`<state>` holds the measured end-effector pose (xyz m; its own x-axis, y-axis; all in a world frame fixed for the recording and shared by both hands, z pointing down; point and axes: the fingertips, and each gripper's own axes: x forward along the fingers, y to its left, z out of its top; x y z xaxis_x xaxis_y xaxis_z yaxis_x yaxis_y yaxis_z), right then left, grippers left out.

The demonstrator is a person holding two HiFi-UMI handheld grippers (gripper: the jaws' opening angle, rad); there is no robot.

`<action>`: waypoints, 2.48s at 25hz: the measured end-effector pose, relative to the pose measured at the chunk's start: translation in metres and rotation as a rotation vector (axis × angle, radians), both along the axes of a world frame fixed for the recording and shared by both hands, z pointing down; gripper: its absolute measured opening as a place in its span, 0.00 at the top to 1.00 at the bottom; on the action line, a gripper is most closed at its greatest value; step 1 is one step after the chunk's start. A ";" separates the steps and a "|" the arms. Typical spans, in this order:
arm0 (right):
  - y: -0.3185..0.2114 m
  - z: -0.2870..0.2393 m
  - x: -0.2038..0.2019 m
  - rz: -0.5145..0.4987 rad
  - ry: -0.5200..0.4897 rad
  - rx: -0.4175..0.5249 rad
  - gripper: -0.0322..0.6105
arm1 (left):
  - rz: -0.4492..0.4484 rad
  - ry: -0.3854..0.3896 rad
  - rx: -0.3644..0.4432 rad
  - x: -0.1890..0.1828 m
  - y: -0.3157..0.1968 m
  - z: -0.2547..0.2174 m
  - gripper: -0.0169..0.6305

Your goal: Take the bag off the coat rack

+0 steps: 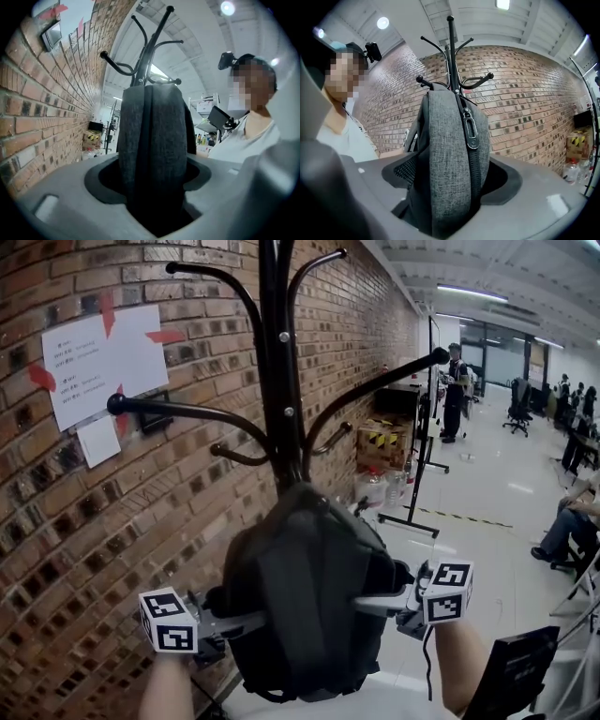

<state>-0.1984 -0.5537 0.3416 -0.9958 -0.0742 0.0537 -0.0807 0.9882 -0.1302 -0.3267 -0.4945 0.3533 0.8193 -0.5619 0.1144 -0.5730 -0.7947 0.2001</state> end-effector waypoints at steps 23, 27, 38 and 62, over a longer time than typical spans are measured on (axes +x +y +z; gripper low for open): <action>0.016 -0.043 0.012 0.032 -0.067 -0.012 0.55 | -0.120 -0.048 0.031 0.009 0.014 -0.046 0.72; 0.035 -0.049 0.026 0.027 -0.077 0.001 0.55 | -0.127 -0.057 0.046 0.023 0.032 -0.051 0.72; 0.119 -0.006 0.094 -0.021 -0.034 -0.070 0.55 | -0.166 -0.016 -0.028 0.094 0.122 -0.007 0.72; 0.272 0.030 0.154 -0.094 -0.019 -0.107 0.55 | -0.247 0.022 -0.066 0.158 0.279 0.031 0.72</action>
<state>-0.0447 -0.2822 0.3715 -0.9990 0.0247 0.0377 0.0152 0.9718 -0.2355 -0.1688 -0.2151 0.3847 0.6606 -0.7374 0.1407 -0.7432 -0.6160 0.2612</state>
